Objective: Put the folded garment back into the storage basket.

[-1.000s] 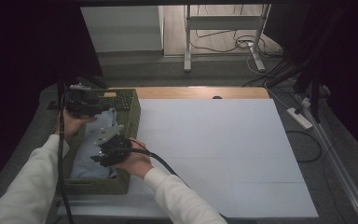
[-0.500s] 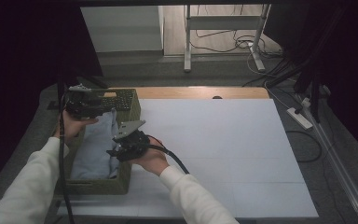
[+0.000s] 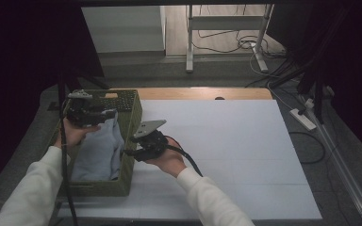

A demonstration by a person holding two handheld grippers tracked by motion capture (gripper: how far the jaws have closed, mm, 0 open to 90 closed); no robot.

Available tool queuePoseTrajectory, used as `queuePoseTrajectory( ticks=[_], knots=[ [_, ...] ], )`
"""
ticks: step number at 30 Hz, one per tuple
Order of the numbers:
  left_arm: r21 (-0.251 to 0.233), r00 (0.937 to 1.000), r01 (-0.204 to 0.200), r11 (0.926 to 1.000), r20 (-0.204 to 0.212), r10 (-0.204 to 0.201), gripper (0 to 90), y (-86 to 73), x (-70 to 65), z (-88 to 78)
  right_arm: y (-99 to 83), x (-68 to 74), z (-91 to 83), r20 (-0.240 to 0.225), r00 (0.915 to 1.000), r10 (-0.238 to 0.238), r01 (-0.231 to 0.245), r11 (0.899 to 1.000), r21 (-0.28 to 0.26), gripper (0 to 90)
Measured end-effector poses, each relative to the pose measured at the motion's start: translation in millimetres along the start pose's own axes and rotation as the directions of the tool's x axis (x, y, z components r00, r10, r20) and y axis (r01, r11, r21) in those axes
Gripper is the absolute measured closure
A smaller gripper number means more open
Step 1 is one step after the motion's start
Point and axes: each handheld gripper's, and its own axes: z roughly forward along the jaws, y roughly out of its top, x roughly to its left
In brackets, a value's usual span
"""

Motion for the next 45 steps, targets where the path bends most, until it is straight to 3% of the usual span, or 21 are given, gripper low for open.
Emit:
queuePoseTrajectory(
  ticks=[10, 27, 32, 45],
  knots=[
    [-0.031, 0.9989, -0.001, 0.9995, 0.046, 0.002, 35.6, -9.5, -21.8, -9.7, -16.0, -6.4, -25.1, 0.025, 0.9996, 0.010, -0.010, 1.000, 0.006, 48.7],
    [-0.067, 0.9951, -0.032, 0.9972, 0.092, 0.038, 32.8, -20.5, -71.3, -13.6, -47.8, -17.3, -81.2, 0.106, 0.9930, 0.052, -0.052, 0.999, -0.006, 46.8],
    [-0.088, 0.9929, -0.030, 0.9957, 0.112, 0.040, 32.6, -24.2, -84.5, -13.8, -58.3, -19.7, -100.2, 0.132, 0.9887, 0.071, -0.069, 0.997, -0.015, 44.7],
    [-0.089, 0.9914, -0.032, 0.9955, 0.124, 0.043, 32.4, -38.8, -112.4, -15.5, -95.5, -22.2, -150.7, 0.205, 0.9721, 0.115, -0.114, 0.993, -0.015, 41.8]
  ],
)
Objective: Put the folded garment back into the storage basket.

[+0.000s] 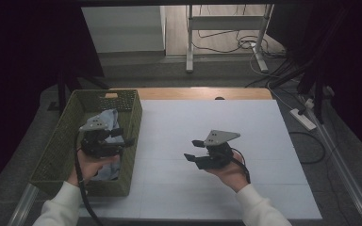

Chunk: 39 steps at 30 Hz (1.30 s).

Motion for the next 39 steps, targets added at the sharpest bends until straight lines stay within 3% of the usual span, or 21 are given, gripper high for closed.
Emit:
queuePoseTrajectory(
  ticks=[12, 23, 31, 39],
  knots=[
    [-0.001, 0.9996, -0.002, 1.0000, 0.028, 0.002, 32.4, -12.4, -19.6, -1.7, -31.2, -14.7, -44.4, 0.082, 0.9956, 0.045, -0.046, 0.999, 0.007, 40.5],
    [0.009, 0.9980, -0.017, 0.9998, 0.061, 0.017, 32.4, -14.3, -45.1, 0.2, -60.9, -24.9, -91.0, 0.175, 0.9803, 0.092, -0.092, 0.996, -0.006, 39.6],
    [0.004, 0.9981, -0.016, 0.9999, 0.059, 0.016, 32.1, -20.0, -47.5, -2.0, -81.2, -32.9, -113.7, 0.206, 0.9701, 0.128, -0.128, 0.992, -0.016, 39.1],
    [0.000, 0.9977, -0.020, 0.9998, 0.064, 0.020, 32.1, -21.6, -48.4, -2.0, -86.4, -38.3, -125.7, 0.218, 0.9645, 0.149, -0.145, 0.989, -0.033, 39.0]
  ],
)
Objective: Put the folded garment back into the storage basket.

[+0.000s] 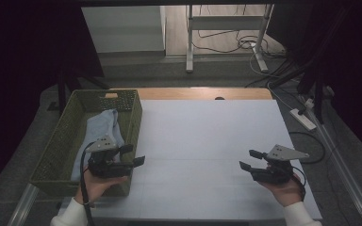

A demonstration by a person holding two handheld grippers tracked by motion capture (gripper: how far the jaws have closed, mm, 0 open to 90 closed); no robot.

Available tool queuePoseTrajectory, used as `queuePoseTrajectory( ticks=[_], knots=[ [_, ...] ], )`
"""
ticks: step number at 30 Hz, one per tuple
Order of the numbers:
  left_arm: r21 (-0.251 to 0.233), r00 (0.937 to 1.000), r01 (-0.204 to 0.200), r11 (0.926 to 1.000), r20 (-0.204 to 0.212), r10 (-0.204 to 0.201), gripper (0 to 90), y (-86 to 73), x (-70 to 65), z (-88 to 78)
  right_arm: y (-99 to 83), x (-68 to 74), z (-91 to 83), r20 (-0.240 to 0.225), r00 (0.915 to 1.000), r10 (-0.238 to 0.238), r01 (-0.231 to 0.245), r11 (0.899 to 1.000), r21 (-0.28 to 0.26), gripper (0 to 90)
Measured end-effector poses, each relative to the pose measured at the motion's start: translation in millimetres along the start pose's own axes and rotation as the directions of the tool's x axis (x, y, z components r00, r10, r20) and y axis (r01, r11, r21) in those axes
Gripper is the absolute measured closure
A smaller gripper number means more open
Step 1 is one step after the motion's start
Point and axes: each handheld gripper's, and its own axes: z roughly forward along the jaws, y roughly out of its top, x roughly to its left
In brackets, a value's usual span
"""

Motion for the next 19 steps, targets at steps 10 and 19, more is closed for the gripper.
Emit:
queuePoseTrajectory(
  ticks=[10, 19],
  knots=[
    [0.004, 1.0000, -0.008, 1.0000, -0.002, 0.008, 32.1, 0.2, -1.9, 2.7, -0.5, -1.6, -0.8, -0.001, 1.0000, 0.000, 0.000, 1.000, 0.004, 39.0],
    [0.003, 0.9999, -0.013, 0.9999, 0.001, 0.013, 32.1, 0.6, -2.9, 3.6, 0.0, -1.0, 0.2, -0.005, 1.0000, -0.007, 0.007, 1.000, 0.005, 38.9]
  ],
)
